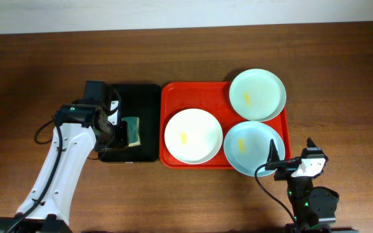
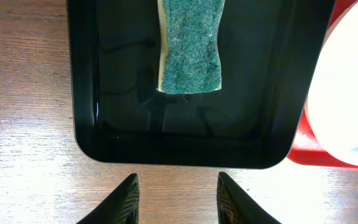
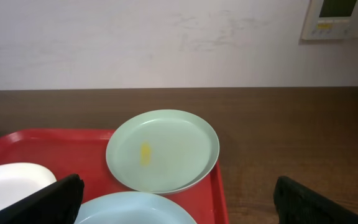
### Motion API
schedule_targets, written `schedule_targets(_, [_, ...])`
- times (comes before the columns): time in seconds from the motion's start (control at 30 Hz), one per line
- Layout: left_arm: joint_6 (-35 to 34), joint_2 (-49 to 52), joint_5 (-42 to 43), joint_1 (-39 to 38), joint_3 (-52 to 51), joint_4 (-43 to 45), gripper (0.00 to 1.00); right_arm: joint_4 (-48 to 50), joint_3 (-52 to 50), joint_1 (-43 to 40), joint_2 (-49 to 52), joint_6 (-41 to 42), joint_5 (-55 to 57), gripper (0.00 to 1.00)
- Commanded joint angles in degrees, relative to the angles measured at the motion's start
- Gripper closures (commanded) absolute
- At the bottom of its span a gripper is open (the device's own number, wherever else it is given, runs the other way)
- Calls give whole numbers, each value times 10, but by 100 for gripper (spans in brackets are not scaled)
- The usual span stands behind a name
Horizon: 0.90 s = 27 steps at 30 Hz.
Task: Clean dirty plates on tray and stack at the side
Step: 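Lower the open left gripper down onto the green sponge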
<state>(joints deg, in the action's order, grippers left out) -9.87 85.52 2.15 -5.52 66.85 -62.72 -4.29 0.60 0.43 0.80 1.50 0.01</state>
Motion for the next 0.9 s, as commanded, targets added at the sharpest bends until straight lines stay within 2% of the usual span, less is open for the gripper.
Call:
schedule_targets(0.0, [1,4,6,-1,-5,2,64,-3,-3,3,-3,5,7,2])
schedule_targets(0.1, [1,4,6,-1,-5,2,68,-3,-3,3,-3,5,7,2])
schedule_targets(0.27, [1,4,6,-1,-5,2,68,-3,-3,3,-3,5,7,2])
schedule_targets(0.67, [1,9,19,-1,-5,39,65,-3,-3,3,-3,5,7,2])
schedule_targets(0.87, [1,56,19,-1,-5,65,62,-3,-3,3,-3,5,7,2])
